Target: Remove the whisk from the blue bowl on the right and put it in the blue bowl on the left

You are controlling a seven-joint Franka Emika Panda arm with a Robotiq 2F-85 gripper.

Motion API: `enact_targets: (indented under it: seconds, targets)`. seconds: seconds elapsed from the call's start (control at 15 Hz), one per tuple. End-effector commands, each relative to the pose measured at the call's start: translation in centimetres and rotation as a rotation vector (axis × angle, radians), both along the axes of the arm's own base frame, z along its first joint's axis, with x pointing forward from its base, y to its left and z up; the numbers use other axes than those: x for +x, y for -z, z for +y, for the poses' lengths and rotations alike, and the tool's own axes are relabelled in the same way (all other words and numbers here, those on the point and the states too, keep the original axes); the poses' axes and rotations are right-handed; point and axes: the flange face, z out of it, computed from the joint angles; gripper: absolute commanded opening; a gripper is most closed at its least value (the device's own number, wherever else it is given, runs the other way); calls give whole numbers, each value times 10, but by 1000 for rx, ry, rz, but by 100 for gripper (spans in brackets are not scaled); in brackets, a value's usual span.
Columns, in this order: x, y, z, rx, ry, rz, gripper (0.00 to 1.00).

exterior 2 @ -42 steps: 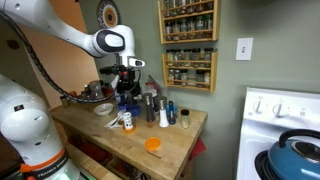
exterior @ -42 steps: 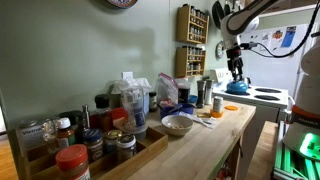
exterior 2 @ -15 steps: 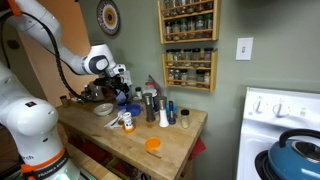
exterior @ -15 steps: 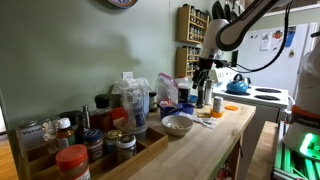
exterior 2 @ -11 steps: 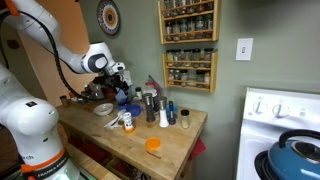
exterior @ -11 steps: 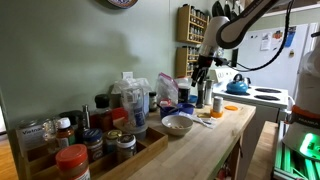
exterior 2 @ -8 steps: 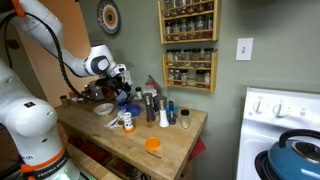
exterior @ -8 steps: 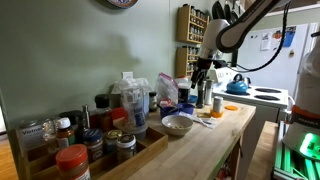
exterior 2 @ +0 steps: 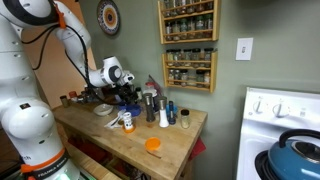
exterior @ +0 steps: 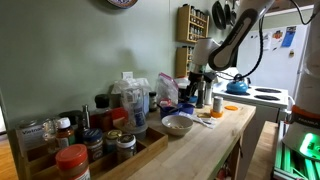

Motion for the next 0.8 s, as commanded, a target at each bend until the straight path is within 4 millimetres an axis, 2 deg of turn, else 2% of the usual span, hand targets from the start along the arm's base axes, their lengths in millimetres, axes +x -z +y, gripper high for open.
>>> enact_targets:
  seconds: [0.0, 0.07, 0.27, 0.4, 0.47, 0.53, 0.6, 0.73]
  targets:
    - [24, 30, 9, -20, -6, 60, 46]
    - [28, 37, 10, -16, -7, 77, 39]
    - [36, 61, 8, -11, 8, 135, 34]
    - [39, 73, 8, -1, 18, 170, 40]
    - [41, 78, 8, 0, 25, 181, 39]
    - [43, 83, 8, 2, 33, 190, 20]
    - [44, 85, 9, 7, 38, 196, 14]
    - [48, 77, 13, 28, 49, 178, 0]
